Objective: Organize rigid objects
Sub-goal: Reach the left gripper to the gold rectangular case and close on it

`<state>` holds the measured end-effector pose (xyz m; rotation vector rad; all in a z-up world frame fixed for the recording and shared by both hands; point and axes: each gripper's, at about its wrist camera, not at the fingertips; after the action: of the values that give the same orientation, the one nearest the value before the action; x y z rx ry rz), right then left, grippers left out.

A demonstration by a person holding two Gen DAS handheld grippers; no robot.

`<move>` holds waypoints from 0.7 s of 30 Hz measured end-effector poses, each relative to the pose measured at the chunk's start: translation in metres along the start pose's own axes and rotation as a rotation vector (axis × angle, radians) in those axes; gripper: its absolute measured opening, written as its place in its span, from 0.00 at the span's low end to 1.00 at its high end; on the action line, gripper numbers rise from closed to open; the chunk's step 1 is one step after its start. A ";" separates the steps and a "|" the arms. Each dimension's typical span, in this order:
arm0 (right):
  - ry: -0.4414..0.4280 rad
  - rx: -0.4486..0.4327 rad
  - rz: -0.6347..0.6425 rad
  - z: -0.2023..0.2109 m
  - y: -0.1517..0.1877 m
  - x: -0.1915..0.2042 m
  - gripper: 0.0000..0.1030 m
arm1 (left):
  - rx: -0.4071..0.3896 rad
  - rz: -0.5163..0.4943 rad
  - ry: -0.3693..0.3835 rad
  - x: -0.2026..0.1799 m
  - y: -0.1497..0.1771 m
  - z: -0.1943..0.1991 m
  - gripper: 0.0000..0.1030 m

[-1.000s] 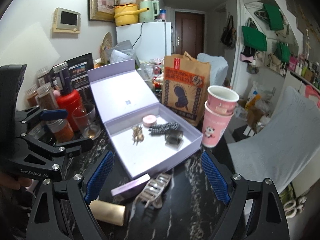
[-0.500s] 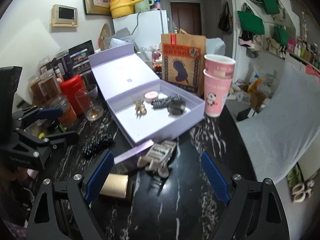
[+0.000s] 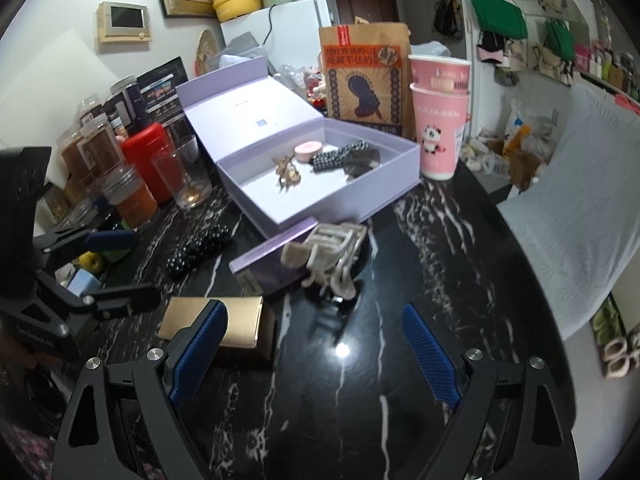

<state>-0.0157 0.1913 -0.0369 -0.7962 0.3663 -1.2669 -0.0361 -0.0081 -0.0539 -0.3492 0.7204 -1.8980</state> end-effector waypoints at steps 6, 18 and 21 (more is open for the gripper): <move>-0.017 0.036 -0.027 -0.015 0.014 0.002 0.87 | 0.053 -0.019 0.022 -0.004 0.014 -0.017 0.99; 0.019 0.072 -0.054 -0.036 0.019 -0.009 0.87 | 0.066 0.004 0.075 -0.003 0.022 -0.045 0.99; 0.027 0.081 -0.055 -0.043 0.016 -0.012 0.87 | 0.067 -0.015 0.058 -0.006 0.023 -0.050 0.99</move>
<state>-0.0360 0.1901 -0.0797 -0.7246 0.3144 -1.3371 -0.0442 0.0068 -0.1066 -0.2591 0.6919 -1.9483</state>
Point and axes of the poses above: each gripper's, at about its wrist camera, not at the fingertips, and z roughly against the way its jaws point, x to its left, y to its underside
